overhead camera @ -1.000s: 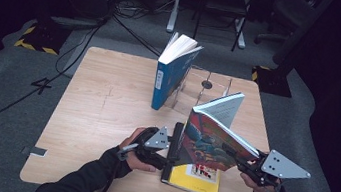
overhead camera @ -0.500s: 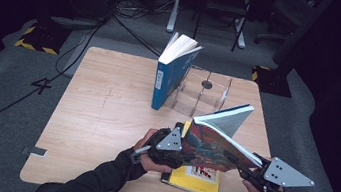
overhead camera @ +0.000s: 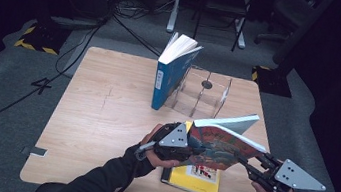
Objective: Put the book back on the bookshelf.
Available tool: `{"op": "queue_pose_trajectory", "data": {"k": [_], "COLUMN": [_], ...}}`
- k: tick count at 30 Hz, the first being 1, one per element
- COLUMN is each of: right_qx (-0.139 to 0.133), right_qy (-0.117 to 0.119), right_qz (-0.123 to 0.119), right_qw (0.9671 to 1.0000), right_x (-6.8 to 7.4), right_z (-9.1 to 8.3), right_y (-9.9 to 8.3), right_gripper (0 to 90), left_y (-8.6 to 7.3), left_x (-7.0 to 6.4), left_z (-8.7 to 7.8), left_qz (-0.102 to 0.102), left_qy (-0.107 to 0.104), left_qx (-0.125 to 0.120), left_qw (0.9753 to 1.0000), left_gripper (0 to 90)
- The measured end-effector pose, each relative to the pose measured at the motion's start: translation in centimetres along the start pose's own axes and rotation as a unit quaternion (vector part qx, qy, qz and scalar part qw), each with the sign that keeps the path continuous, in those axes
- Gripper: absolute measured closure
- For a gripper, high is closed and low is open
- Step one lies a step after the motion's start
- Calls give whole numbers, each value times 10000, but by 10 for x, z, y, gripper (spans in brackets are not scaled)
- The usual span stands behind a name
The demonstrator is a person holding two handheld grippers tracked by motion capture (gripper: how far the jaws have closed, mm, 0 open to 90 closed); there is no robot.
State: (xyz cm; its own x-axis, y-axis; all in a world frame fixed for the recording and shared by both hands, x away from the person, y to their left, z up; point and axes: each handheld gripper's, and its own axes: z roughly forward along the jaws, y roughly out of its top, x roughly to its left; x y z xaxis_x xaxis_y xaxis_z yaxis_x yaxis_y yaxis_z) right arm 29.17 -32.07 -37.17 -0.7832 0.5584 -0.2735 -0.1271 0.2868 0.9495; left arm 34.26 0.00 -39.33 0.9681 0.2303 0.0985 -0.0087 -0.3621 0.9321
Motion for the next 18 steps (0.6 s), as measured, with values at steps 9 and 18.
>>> {"op": "queue_pose_trajectory", "data": {"k": [9, 18], "right_qx": [21, 256], "right_qy": [-795, -345], "right_qz": [371, 686], "right_qw": [9961, 9967], "right_x": [-13, -19], "right_z": [-5, 16], "right_y": [-10, -20], "right_gripper": [493, 387], "left_y": [0, 0], "left_x": [-1, 0], "left_z": [-1, -1], "left_qz": [-2, -36], "left_qy": [-89, -108], "left_qx": [51, 10], "left_qw": [9999, 9999], "left_gripper": [731, 716]}}
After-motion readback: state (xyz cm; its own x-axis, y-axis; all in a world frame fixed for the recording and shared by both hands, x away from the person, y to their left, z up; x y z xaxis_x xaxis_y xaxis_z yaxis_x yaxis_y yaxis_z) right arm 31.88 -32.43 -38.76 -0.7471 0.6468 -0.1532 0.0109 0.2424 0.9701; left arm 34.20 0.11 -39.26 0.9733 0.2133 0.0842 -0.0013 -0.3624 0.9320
